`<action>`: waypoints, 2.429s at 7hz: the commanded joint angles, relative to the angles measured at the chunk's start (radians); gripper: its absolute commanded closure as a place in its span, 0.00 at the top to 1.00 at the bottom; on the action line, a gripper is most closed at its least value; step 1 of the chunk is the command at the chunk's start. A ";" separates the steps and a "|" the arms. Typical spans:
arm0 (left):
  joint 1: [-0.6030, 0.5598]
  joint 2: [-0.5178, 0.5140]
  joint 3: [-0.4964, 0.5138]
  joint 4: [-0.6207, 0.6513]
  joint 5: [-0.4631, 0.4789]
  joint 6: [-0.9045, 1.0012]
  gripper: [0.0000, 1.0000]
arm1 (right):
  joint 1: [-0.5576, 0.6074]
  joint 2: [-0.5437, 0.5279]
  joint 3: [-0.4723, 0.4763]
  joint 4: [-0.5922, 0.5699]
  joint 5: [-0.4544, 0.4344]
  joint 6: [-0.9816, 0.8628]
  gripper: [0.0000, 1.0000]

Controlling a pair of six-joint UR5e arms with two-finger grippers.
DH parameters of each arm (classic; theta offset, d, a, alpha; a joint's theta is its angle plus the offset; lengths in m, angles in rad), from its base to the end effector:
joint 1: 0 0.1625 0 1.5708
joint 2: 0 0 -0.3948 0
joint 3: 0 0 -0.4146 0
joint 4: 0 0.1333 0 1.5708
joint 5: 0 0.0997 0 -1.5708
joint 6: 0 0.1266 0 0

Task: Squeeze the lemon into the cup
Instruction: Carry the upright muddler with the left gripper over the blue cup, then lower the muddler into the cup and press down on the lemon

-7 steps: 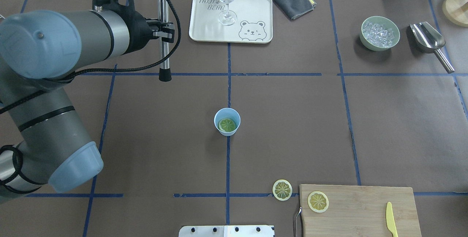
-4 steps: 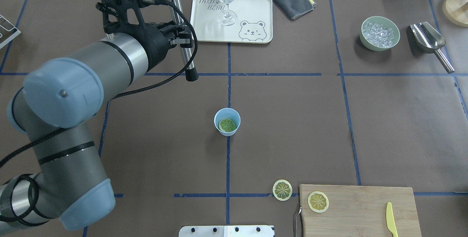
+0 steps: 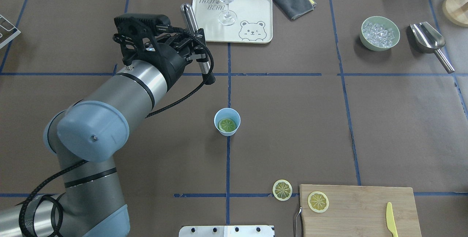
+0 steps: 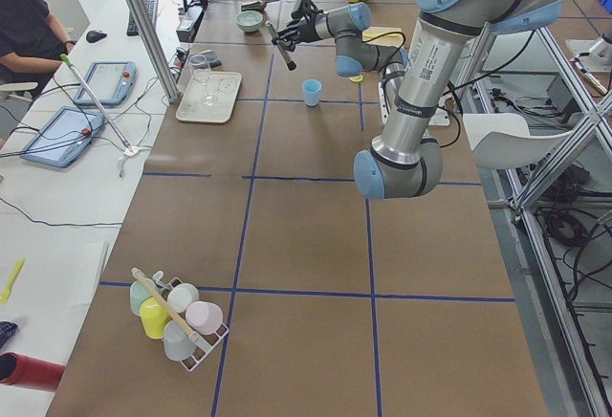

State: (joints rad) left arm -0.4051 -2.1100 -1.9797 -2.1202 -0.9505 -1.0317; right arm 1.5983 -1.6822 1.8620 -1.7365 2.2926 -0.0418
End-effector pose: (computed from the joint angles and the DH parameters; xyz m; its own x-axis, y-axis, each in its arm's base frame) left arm 0.4281 -0.4087 0.0726 0.4959 0.2419 -0.8340 0.6979 0.4605 0.5485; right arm 0.0624 -0.4635 0.5743 0.7511 -0.0304 0.6595 0.0039 0.9991 0.0417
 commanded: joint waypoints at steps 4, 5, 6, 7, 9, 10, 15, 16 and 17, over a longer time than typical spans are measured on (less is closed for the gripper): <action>0.115 0.001 0.113 -0.211 0.162 0.115 0.00 | 0.031 0.007 -0.032 0.038 0.039 -0.010 1.00; 0.129 0.008 0.136 -0.290 0.162 0.169 0.00 | 0.035 0.006 -0.055 0.041 0.051 -0.035 1.00; 0.143 0.010 0.165 -0.347 0.164 0.173 0.00 | 0.035 0.007 -0.056 0.043 0.057 -0.044 1.00; 0.144 0.008 0.168 -0.350 0.164 0.191 0.00 | 0.037 0.007 -0.058 0.043 0.058 -0.044 1.00; 0.146 0.005 0.185 -0.351 0.164 0.232 0.00 | 0.035 0.019 -0.076 0.043 0.067 -0.044 1.00; 0.153 -0.005 0.211 -0.353 0.165 0.231 0.00 | 0.035 0.022 -0.086 0.043 0.067 -0.044 1.00; 0.229 0.001 0.231 -0.373 0.229 0.231 0.00 | 0.035 0.024 -0.090 0.043 0.067 -0.043 1.00; 0.229 -0.004 0.242 -0.374 0.229 0.231 0.00 | 0.035 0.024 -0.090 0.043 0.067 -0.044 1.00; 0.229 -0.007 0.249 -0.374 0.229 0.231 0.00 | 0.035 0.024 -0.090 0.043 0.067 -0.044 1.00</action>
State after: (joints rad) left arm -0.1779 -2.1127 -1.7406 -2.4934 -0.7225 -0.8006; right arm 1.6337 -1.6582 1.7720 -1.6935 2.3593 -0.0854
